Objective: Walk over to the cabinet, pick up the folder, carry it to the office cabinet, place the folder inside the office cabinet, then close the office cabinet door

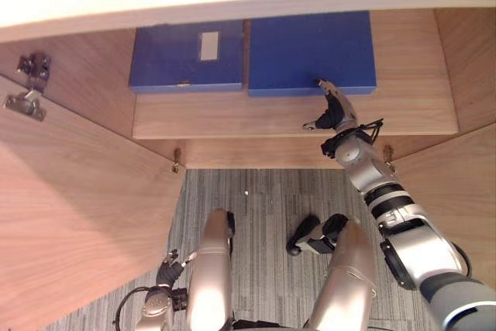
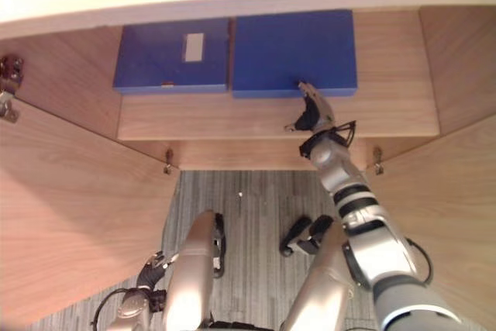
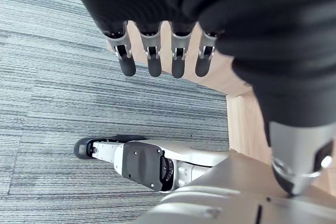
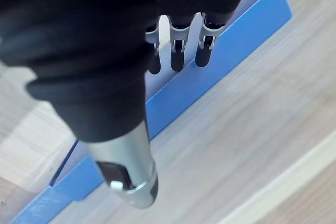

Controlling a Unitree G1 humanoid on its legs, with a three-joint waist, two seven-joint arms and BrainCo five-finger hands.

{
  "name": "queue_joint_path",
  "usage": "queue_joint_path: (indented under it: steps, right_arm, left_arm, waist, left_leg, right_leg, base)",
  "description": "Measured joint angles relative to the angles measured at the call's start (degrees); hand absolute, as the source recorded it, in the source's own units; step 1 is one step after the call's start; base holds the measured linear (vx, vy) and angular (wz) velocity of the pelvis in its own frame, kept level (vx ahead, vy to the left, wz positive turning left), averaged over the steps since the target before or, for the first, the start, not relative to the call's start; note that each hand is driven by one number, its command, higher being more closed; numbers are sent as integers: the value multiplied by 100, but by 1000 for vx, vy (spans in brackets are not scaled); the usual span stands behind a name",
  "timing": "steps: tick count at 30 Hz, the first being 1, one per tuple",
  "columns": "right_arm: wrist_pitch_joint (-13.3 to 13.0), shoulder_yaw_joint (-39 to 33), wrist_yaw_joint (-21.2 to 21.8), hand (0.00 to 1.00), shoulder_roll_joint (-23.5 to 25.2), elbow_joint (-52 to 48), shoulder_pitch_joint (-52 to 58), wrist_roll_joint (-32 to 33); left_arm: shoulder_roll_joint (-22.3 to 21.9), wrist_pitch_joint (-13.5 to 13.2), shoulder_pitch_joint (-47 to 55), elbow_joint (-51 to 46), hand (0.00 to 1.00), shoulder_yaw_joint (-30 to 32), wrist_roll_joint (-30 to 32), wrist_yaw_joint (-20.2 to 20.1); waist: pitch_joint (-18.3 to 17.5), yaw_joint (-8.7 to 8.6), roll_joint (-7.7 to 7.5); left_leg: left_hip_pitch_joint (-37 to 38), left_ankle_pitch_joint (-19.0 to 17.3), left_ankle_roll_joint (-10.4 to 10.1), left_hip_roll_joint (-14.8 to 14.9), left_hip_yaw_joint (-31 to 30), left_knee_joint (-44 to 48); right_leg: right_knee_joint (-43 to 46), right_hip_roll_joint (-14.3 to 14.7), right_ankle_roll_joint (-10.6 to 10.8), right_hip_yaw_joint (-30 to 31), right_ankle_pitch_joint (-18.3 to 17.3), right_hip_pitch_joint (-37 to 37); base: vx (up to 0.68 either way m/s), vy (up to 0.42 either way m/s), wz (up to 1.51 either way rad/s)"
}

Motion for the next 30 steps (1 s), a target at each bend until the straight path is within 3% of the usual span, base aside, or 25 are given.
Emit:
queue_joint_path:
  steps: [7,15,21,27,30]
  right_arm:
    - [-20,-165,-134,0,-80,5,-319,-39]
    - [-19,458,-191,0,-524,477,-1134,-230]
    - [-14,527,-194,0,-748,788,-1539,-232]
    - [-9,690,-195,0,-830,900,-1627,-232]
    - [83,742,-178,0,-731,1090,-1574,-233]
  left_arm:
    - [-28,-1,9,-66,0,4,-163,-1]
    - [-27,-16,18,-376,0,7,-406,-5]
    - [-55,-18,19,-548,0,15,-478,-20]
    - [-80,-14,-3,-566,0,62,-507,-25]
    - [-94,-6,1,-608,0,75,-550,-27]
  waist:
    - [3,113,-7]
    - [25,196,-9]
    - [80,265,-10]
    - [88,279,-17]
    - [94,281,-25]
  left_leg:
    - [-421,106,-106,-41,-36,25]
    - [-841,210,-137,-97,-155,9]
    - [-1032,368,-147,-244,-252,-155]
    - [-957,604,-221,-303,-266,-459]
    - [-605,798,-307,-288,-308,-898]
  right_leg:
    - [104,-116,-30,-45,-32,-358]
    - [120,-203,-57,-188,-32,-660]
    - [85,-345,-6,-320,-60,-725]
    - [-83,-365,-8,-402,-51,-660]
    - [-415,-258,-65,-575,12,-264]
  base:
    - [31,-35,6]
    - [40,-47,6]
    - [13,-71,17]
    - [4,-103,9]
    - [19,-120,10]
